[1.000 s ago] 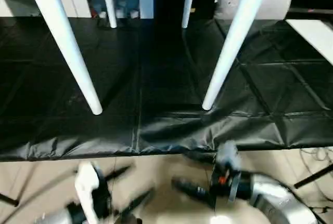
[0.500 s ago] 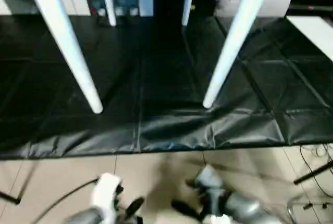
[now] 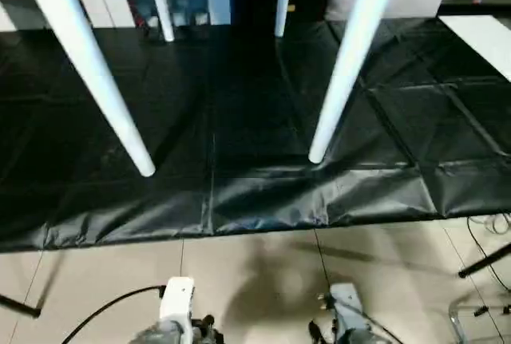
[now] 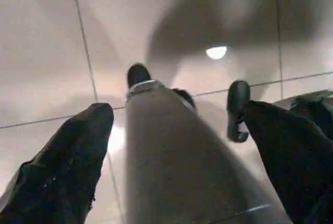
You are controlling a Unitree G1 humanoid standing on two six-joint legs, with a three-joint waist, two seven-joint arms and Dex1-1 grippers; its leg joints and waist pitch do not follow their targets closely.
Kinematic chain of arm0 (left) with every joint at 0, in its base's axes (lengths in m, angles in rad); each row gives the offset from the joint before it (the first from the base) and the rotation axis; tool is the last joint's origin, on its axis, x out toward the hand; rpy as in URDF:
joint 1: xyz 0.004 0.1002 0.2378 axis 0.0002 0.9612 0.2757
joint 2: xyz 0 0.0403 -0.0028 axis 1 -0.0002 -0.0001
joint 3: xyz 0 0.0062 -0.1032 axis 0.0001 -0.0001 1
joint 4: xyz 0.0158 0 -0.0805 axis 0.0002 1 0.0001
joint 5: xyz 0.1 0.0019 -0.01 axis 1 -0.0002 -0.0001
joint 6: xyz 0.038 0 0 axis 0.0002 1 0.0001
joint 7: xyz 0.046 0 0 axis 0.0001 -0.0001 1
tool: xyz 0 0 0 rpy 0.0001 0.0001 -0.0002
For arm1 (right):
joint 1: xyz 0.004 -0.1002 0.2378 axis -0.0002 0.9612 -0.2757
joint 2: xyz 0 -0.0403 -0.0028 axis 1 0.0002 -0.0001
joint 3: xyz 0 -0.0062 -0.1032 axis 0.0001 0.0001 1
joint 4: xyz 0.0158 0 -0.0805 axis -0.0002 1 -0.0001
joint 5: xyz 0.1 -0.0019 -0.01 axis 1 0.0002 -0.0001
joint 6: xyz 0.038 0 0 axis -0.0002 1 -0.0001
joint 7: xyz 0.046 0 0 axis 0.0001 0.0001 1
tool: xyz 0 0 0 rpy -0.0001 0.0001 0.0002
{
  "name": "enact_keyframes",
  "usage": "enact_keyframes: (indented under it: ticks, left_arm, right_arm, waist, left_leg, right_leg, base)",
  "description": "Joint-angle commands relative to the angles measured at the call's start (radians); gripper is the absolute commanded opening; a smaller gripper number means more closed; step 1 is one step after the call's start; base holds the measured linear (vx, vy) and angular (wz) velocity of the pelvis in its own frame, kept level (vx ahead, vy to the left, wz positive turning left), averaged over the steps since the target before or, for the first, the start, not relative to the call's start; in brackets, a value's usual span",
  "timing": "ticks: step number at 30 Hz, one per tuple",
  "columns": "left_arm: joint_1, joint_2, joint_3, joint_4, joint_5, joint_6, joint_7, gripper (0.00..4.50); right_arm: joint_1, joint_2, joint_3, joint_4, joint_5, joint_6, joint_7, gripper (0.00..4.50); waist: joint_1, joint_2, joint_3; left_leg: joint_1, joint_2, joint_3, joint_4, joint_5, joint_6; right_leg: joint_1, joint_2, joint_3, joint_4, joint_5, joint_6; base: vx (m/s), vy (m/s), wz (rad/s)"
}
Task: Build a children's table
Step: Flip table
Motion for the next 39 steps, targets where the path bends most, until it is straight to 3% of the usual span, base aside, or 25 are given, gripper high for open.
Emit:
enact_keyframes:
  ticks: [1,3,7,13,21,34,39]
  left_arm:
    - [0.006,-0.012,0.020,0.045,0.000,-0.029,0.019,4.47]
    - [-0.003,-0.031,0.040,0.087,0.005,-0.062,0.035,4.47]
    - [0.001,-0.045,0.047,0.115,0.007,-0.084,0.055,4.47]
    - [0.003,-0.049,0.047,0.125,0.010,-0.089,0.064,4.47]
    - [0.003,-0.049,0.047,0.125,0.010,-0.089,0.064,4.47]
    - [0.003,-0.049,0.047,0.125,0.010,-0.089,0.064,4.47]
    - [0.003,-0.049,0.047,0.125,0.010,-0.089,0.064,4.47]
  right_arm:
    - [-0.006,0.005,-0.030,0.030,0.002,-0.011,-0.009,4.50]
    - [-0.015,0.002,-0.049,0.058,-0.002,-0.005,-0.003,4.50]
    - [-0.009,-0.008,-0.033,0.073,-0.022,0.010,-0.011,4.50]
    - [-0.004,-0.010,-0.025,0.081,-0.035,0.033,-0.024,4.50]
    - [-0.004,-0.010,-0.025,0.081,-0.035,0.033,-0.024,4.50]
    - [-0.004,-0.010,-0.025,0.081,-0.035,0.033,-0.024,4.50]
    - [-0.004,-0.010,-0.025,0.081,-0.035,0.033,-0.024,4.50]
  waist:
    - [0.004,-0.003,-0.043]
    - [0.004,-0.011,-0.044]
    - [0.008,-0.011,-0.044]
    - [0.010,-0.009,-0.038]
    - [0.012,-0.010,-0.038]
    - [0.013,-0.010,-0.035]
    - [0.012,-0.011,-0.035]
  left_leg:
    - [0.013,0.100,-0.033,-0.086,-0.144,0.129]
    - [0.011,0.098,-0.029,-0.084,-0.131,0.146]
    - [0.012,0.101,-0.026,-0.083,-0.119,0.162]
    - [0.015,0.106,-0.023,-0.094,-0.187,0.128]
    - [0.012,0.105,-0.020,-0.094,-0.166,0.134]
    - [0.013,0.107,-0.018,-0.100,-0.188,0.120]
    - [0.012,0.107,-0.018,-0.100,-0.178,0.130]
  right_leg:
    - [0.013,-0.119,0.044,-0.063,0.261,-0.314]
    - [0.013,-0.120,0.044,-0.064,0.283,-0.310]
    - [0.011,-0.120,0.041,-0.063,0.281,-0.302]
    - [0.004,-0.122,0.046,-0.074,0.165,-0.299]
    - [0.002,-0.123,0.046,-0.073,0.194,-0.292]
    - [-0.001,-0.123,0.048,-0.080,0.151,-0.288]
    - [-0.002,-0.122,0.047,-0.078,0.175,-0.285]
  base:
    - [0.000,0.000,0.00]
    - [0.000,0.000,0.00]
    - [0.000,0.000,0.00]
    - [0.000,0.000,0.00]
    - [0.000,0.000,0.00]
    - [0.000,0.000,0.00]
    - [0.000,0.000,0.00]
